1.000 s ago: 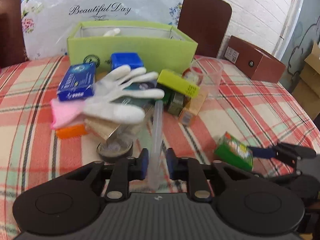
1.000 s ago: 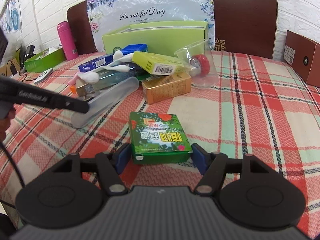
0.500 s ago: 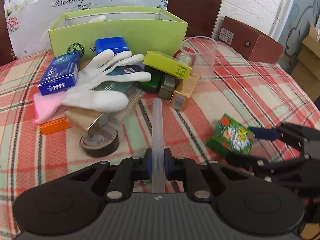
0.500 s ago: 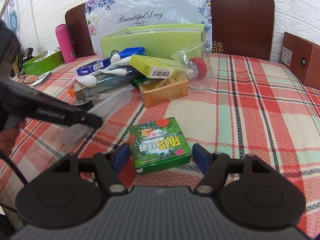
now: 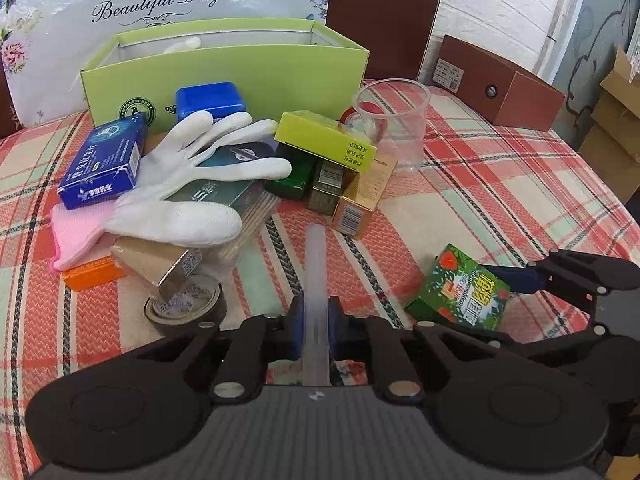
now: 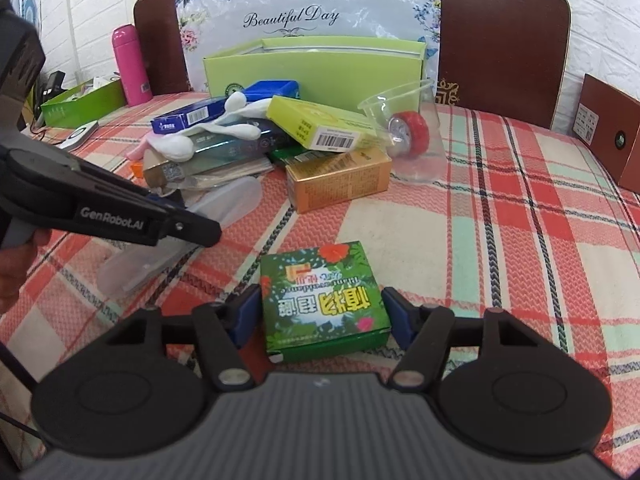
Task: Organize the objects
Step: 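Carry the tea box into the green box while the left gripper places the tube there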
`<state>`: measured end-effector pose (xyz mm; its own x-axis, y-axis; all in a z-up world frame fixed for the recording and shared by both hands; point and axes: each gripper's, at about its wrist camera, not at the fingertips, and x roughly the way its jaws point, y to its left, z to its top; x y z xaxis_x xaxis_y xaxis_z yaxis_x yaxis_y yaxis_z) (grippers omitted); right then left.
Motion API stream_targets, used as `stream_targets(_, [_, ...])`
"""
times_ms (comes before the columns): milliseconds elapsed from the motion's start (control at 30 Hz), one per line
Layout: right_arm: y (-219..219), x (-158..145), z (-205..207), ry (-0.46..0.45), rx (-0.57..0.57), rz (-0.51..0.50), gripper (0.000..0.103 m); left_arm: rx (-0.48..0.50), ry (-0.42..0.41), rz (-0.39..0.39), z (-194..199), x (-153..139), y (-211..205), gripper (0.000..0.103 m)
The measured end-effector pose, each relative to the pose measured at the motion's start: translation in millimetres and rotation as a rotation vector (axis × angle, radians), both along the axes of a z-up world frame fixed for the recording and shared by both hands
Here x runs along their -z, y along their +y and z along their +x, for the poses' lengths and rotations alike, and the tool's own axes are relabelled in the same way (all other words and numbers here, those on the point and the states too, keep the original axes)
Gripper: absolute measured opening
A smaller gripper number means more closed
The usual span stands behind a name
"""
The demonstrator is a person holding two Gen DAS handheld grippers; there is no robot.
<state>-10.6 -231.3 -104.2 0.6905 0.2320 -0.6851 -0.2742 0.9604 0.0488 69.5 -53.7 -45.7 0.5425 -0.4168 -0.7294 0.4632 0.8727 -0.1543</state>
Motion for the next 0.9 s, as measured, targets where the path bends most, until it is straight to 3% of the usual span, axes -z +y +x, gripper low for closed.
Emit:
stream_targets(133, [-5.8, -28.7, -5.8, -0.04, -0.045, 0.062, 0.063, 0.025, -0.059, -0.047, -13.5, -29.5, 10.7, 0.011])
stream_targets(267, [-10.9, -70.6, 0.5, -0.145, -0.076, 0.081, 0.063, 0.033, -0.171, -0.092, -14.4, -73.5, 15.3, 0.011])
stream_targets(433, [-13.3, -115.2, 34.1, -0.272, -0.073, 0.057, 0.063, -0.002, -0.255, -0.195, 17.6, -124.3, 13.7, 0.011])
stream_targets(533, [-11.4, -131.4, 63.3, -0.328, -0.053, 0.023, 0.063, -0.031, -0.297, -0.212, 41.2, -143.5, 3.6, 0.011])
stream_targets(700, [-12.8, -139.1, 128.3, -0.355, 0.018, 0.001, 0.063, -0.067, -0.265, -0.258, 99.4, -152.8, -12.8, 0.011])
stream_targets(900, [-9.2, -113.0, 198.0, -0.338, 0.027, -0.076, 0.063, -0.106, -0.231, -0.222, 171.9, -138.1, -31.2, 0.011])
